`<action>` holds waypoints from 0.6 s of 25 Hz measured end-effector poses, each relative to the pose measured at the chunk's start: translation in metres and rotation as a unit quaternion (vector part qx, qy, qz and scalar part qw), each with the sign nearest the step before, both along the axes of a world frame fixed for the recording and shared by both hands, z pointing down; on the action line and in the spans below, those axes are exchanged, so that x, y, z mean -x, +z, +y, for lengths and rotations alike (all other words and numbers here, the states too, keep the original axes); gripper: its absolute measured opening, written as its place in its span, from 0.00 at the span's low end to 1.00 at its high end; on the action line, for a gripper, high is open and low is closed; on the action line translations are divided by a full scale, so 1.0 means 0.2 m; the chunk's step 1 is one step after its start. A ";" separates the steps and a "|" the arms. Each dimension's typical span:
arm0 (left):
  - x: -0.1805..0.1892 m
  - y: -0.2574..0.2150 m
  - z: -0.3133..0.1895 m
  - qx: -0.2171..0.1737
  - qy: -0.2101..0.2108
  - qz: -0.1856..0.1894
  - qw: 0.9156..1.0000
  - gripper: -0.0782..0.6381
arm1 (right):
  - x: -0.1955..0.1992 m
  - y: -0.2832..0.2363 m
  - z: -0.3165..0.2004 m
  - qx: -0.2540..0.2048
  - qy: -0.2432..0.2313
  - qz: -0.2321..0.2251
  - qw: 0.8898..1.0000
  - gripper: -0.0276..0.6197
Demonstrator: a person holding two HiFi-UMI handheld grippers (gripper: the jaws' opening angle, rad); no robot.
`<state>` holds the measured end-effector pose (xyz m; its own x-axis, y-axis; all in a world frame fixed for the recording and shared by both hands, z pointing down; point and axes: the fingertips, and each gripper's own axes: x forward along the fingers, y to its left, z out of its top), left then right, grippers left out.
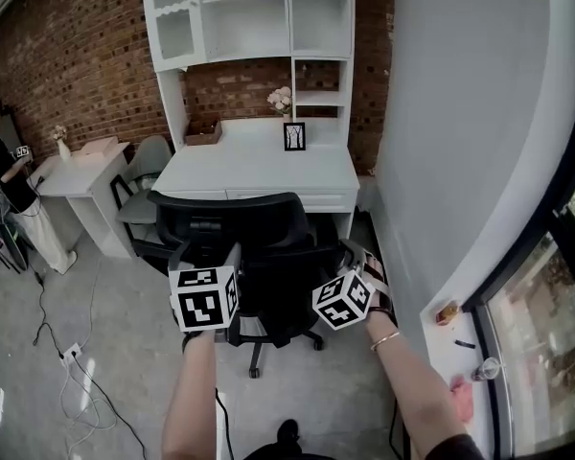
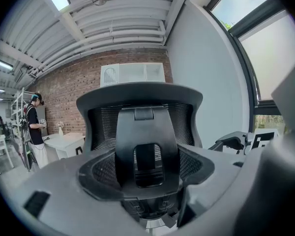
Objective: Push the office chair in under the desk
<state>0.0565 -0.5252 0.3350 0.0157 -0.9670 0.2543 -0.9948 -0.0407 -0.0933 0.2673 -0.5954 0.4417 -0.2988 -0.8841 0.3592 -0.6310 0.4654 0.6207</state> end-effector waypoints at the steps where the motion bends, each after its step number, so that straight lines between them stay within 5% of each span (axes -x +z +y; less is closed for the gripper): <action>1: -0.01 0.00 -0.04 0.000 0.001 0.000 1.000 0.54 | 0.00 0.00 -0.04 0.001 0.002 0.000 1.000 0.43; 15: -0.19 0.00 -0.12 -0.008 0.007 0.004 1.000 0.54 | -0.14 0.01 -0.22 0.009 0.031 0.014 0.999 0.44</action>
<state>0.0951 -0.5484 0.3340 0.0315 -0.9706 0.2386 -0.9948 -0.0536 -0.0867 0.2952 -0.6401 0.4437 -0.2336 -0.8938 0.3827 -0.6419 0.4374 0.6298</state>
